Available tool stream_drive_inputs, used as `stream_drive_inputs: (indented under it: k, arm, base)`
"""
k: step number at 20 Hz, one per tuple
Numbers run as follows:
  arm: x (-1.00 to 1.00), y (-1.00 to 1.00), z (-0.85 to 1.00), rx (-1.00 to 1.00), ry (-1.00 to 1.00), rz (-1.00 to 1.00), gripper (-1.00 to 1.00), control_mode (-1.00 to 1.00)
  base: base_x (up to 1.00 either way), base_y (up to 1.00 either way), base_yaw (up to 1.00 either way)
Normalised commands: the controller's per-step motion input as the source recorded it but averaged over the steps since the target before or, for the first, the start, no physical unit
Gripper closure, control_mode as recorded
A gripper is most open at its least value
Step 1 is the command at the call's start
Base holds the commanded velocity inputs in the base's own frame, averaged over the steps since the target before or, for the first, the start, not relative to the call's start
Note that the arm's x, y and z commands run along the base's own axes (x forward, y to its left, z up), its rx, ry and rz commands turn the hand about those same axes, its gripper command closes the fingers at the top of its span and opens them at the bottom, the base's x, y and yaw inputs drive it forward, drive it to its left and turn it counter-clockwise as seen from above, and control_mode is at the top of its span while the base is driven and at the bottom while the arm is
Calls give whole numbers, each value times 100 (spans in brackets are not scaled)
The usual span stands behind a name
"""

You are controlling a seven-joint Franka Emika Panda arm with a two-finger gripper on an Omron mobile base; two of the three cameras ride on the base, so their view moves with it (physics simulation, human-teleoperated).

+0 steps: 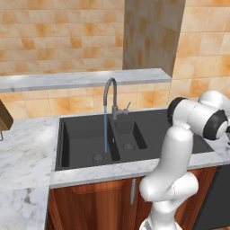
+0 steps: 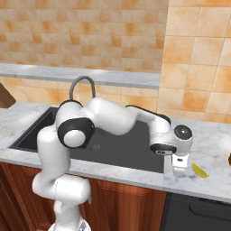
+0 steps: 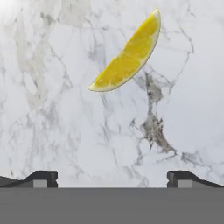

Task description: Turn on the sink faucet. Then move the lemon wedge from the counter to the sink. Turn off the sink. Move the vegetable from the sink to the pot next to the stove. Finally move the pot to the rear left burner.

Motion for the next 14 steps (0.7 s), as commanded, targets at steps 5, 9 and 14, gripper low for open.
stream_drive_inputs:
  k: [5, 9, 14]
  arm:
    - [-1, -40, -20, 2, 0, -19, -100, -100]
    - [0, -49, 0, 1, 0, -13, -100, -100]
    - [0, -40, -12, 3, 1, -12, -100, -100]
  base:
    - [0, 0, 0]
    - [0, 0, 0]
    - [0, 0, 0]
